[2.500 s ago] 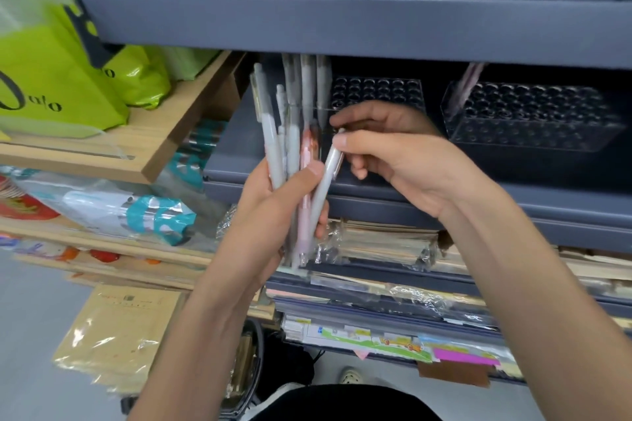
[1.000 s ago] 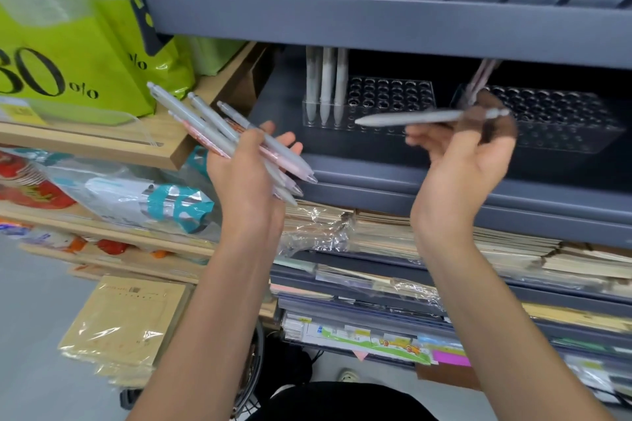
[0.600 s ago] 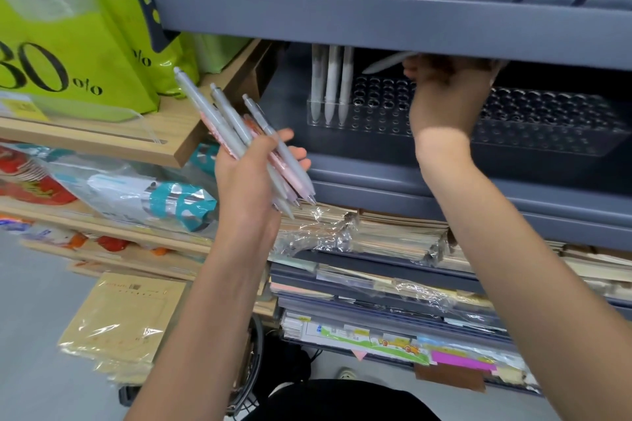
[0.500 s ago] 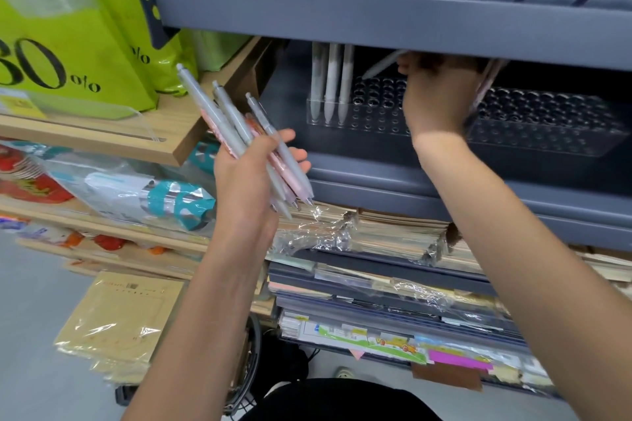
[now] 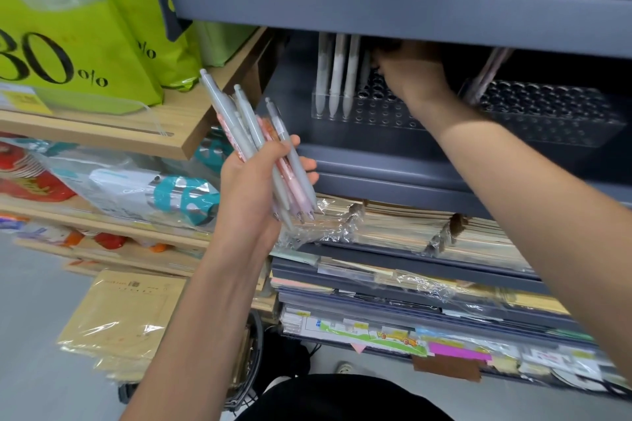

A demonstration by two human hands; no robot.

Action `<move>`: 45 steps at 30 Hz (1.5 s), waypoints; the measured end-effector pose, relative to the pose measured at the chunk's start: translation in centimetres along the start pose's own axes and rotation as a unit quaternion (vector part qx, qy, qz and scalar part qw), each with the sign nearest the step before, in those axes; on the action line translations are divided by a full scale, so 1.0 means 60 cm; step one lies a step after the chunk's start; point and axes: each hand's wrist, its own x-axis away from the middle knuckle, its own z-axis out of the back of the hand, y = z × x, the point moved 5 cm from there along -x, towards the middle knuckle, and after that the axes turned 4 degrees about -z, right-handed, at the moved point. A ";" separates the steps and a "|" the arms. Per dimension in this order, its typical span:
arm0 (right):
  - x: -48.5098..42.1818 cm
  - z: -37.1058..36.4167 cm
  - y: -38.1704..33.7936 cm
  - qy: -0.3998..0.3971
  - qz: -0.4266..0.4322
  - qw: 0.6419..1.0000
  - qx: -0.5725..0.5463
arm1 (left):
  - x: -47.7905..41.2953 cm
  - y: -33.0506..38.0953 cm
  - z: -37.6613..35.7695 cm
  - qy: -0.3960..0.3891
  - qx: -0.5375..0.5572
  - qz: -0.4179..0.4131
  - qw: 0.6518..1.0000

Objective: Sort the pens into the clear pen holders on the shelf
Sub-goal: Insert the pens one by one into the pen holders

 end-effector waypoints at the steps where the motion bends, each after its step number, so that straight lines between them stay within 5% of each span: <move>1: 0.001 0.001 -0.004 0.015 -0.001 1.000 -0.003 | 0.002 0.001 0.001 -0.003 0.000 0.004 1.000; 5: 0.013 0.005 -0.007 0.044 -0.019 0.999 -0.006 | 0.008 0.006 0.005 -0.045 -0.006 -0.003 0.999; 10: 0.085 0.035 -0.010 0.127 0.003 0.978 -0.168 | 0.015 0.005 0.005 -0.102 -0.034 -0.026 0.994; 16: 0.221 -0.012 -0.024 -0.108 0.010 0.955 -0.275 | 0.029 -0.010 -0.009 -0.124 -0.039 -0.013 0.991; 21: 0.245 -0.006 -0.010 -0.147 0.015 0.929 -0.338 | 0.040 -0.019 -0.019 -0.125 -0.028 -0.003 0.992; 25: 0.242 0.022 0.000 -0.085 0.009 0.898 -0.433 | 0.037 -0.021 -0.015 -0.076 0.007 0.013 0.997; 30: 0.210 0.073 0.033 0.114 -0.026 0.840 -0.529 | 0.025 -0.022 -0.008 -0.053 0.019 0.010 0.998; 37: 0.127 0.084 0.045 0.180 0.006 0.820 -0.543 | 0.020 -0.019 -0.005 -0.049 0.018 -0.008 0.999; 39: 0.107 0.077 0.043 0.179 0.008 0.828 -0.532 | 0.018 -0.017 -0.003 -0.043 0.011 -0.010 0.999; 45: 0.082 0.054 0.026 0.166 0.022 0.928 -0.332 | 0.010 -0.006 0.011 -0.025 -0.016 -0.026 0.999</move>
